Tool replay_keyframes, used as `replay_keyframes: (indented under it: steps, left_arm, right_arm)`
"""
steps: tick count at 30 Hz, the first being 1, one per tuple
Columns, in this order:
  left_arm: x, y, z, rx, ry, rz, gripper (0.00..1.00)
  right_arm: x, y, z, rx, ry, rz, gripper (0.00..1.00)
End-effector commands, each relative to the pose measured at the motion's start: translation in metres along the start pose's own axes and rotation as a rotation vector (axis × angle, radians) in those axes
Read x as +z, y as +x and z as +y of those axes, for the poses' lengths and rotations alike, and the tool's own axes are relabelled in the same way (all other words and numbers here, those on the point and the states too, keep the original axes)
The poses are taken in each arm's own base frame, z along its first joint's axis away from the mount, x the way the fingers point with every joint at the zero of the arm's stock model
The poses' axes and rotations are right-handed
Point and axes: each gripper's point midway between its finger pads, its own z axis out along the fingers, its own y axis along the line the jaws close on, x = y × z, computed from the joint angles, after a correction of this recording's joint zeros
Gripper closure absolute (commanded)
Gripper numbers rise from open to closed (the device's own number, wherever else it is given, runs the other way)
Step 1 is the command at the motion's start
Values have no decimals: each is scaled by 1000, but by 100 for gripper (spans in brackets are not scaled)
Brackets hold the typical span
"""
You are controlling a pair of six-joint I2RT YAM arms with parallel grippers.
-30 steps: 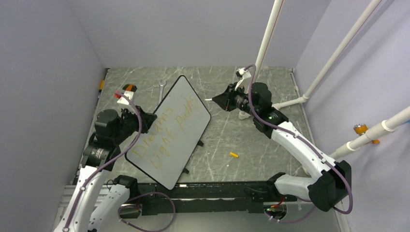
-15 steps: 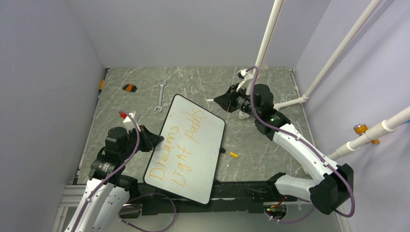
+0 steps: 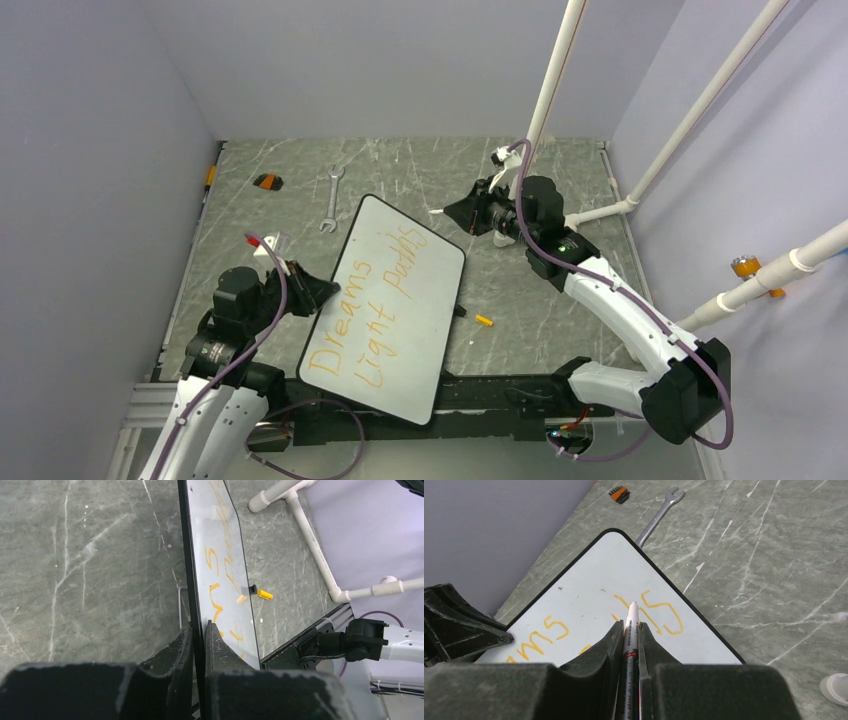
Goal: Write a sentence on the whiteboard
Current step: Move the whiteboard to the corner of the board.
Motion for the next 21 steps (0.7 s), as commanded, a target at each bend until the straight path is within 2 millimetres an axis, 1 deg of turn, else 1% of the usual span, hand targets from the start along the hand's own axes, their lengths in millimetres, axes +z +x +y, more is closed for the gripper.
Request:
replay_keyframes:
  steps: [1, 8, 12, 14, 21]
  left_arm:
    - [-6, -15, -23, 100, 106, -51, 89]
    - [-6, -17, -28, 128, 126, -42, 77]
    - [-8, -19, -32, 145, 146, -51, 67]
    - [-9, -19, -34, 148, 159, -48, 64]
    - [-11, -21, -38, 162, 170, -56, 58]
  right_arm:
    - [-6, -12, 4, -27, -5, -48, 100]
    - [-7, -10, 3, -28, 0, -45, 100]
    - [-8, -10, 3, -29, 1, -46, 100]
    - [-8, -10, 3, -29, 2, -45, 100]
    - [-8, -7, 0, -26, 10, -44, 100]
